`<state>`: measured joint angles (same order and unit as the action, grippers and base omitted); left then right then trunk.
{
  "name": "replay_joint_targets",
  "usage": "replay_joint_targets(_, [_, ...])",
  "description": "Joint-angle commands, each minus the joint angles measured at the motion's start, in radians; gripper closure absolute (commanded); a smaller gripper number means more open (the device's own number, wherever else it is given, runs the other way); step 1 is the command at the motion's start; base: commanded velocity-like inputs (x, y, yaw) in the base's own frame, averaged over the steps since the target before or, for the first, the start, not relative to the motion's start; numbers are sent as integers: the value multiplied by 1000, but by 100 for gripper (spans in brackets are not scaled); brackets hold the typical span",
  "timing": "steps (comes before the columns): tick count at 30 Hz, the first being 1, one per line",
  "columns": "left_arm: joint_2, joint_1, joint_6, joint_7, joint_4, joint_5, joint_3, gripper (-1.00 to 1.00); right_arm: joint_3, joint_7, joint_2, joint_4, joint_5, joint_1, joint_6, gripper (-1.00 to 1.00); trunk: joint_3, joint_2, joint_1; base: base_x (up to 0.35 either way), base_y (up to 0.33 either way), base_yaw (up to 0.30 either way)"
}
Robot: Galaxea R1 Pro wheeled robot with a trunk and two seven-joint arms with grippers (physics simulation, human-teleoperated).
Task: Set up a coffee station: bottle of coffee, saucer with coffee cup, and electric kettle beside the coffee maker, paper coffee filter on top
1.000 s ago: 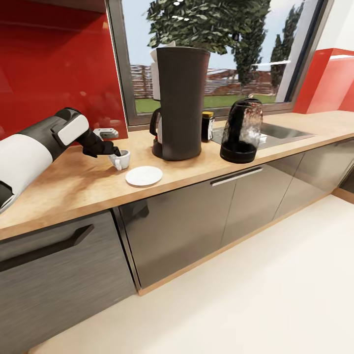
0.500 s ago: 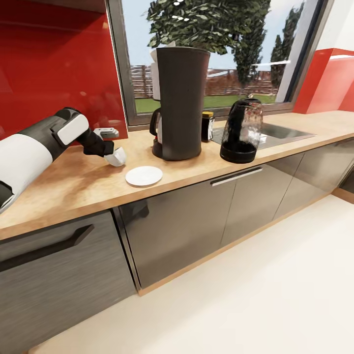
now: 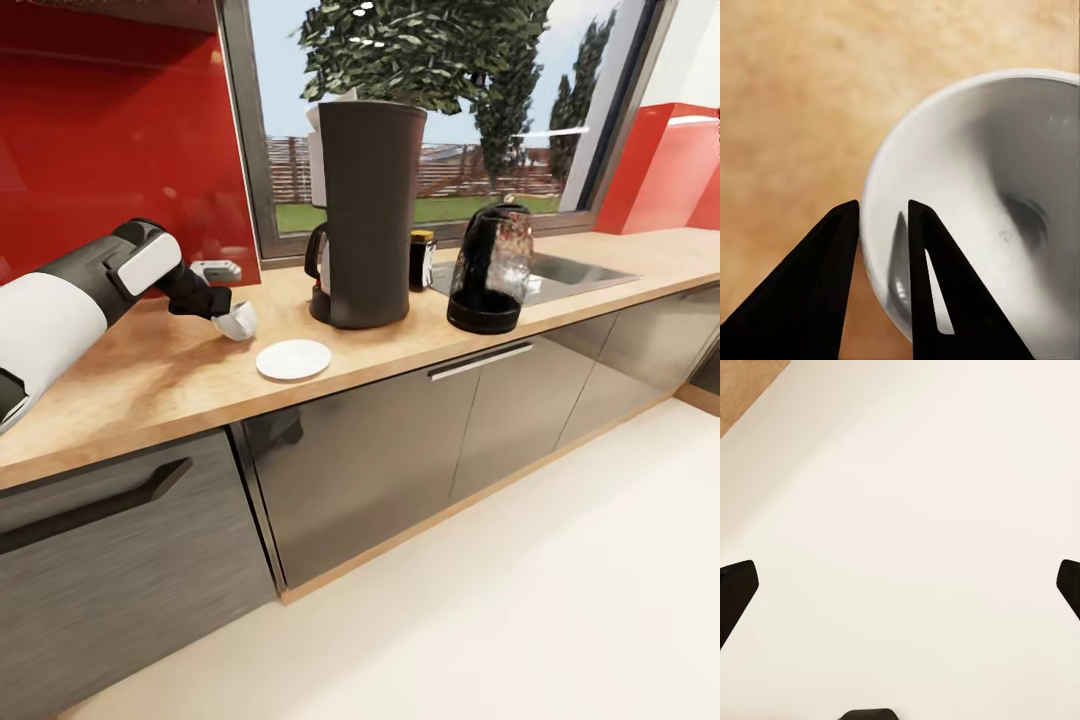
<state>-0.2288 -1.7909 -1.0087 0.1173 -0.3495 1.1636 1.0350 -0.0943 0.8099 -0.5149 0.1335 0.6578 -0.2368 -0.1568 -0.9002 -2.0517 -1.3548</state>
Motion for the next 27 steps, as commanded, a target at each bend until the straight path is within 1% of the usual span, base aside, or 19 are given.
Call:
replay_joint_targets(1, [-1, -1, -2, 8, -3, 10, 5, 100, -9, 2, 0, -2, 5, -1, -7, -100, 1, 0, 0, 0, 0, 0])
replay_joint_targets(5, [-1, -1, -2, 8, -7, 10, 5, 100, -9, 2, 0, -2, 5, -1, -7, -100, 7, 0, 0, 0, 0, 0])
replay_joint_targets(9, [-1, -1, -2, 8, -59, 11, 5, 100, -9, 1, 1, -2, 5, -1, -7, -100, 13, 0, 0, 0, 0, 0])
replay_joint_targets(19, [-1, -1, -3, 8, -146, 11, 8, 100, -9, 0, 1, -2, 5, -1, -7, -100, 28, 0, 0, 0, 0, 0])
replay_joint_targets(21, [-1, -1, -3, 8, -165, 11, 21, 100, -9, 0, 1, -2, 5, -1, -7, -100, 31, 0, 0, 0, 0, 0])
replay_joint_targets(24, [-1, -1, -4, 8, -199, 11, 56, 100, -9, 0, 1, -2, 5, -1, -7, -100, 36, 0, 0, 0, 0, 0])
replay_joint_targets(27, [-1, -1, -4, 8, -234, 11, 81, 100, -9, 0, 1, -2, 5, -1, -7, -100, 40, 0, 0, 0, 0, 0])
